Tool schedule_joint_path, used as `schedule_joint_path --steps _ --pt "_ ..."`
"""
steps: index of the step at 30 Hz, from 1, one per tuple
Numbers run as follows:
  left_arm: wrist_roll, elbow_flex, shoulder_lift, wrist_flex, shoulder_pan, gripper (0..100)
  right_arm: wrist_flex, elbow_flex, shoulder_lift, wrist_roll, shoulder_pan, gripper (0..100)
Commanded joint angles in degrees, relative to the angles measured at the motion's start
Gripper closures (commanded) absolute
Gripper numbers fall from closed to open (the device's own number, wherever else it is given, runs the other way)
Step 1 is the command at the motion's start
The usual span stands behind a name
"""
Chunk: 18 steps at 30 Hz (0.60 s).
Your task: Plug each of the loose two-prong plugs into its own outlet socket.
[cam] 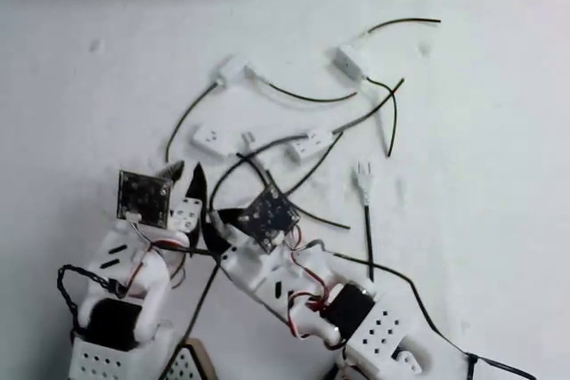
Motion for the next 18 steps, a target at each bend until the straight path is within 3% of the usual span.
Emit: schedule_joint_path --steps 1,7,11,14,18 --pt "-0.97 -2.90 -0.13 4.40 3.65 90 -0.75 -0.44 -0.75 0.97 -0.48 98.0" --pt "-9.23 -3.87 -0.13 8.79 9.10 90 -0.31 -0.18 -0.75 0.97 0.40 98.0" --pt "-10.20 -3.87 -0.13 8.88 9.71 91 -0.31 0.18 -0.75 0.97 3.03 98.0" --pt "-10.64 -4.04 -0.13 8.44 9.10 97 -0.31 0.18 -0.75 0.62 4.70 98.0" --pt "-10.20 -5.89 -0.22 8.35 2.24 97 0.92 0.18 -0.66 0.53 6.02 98.0"
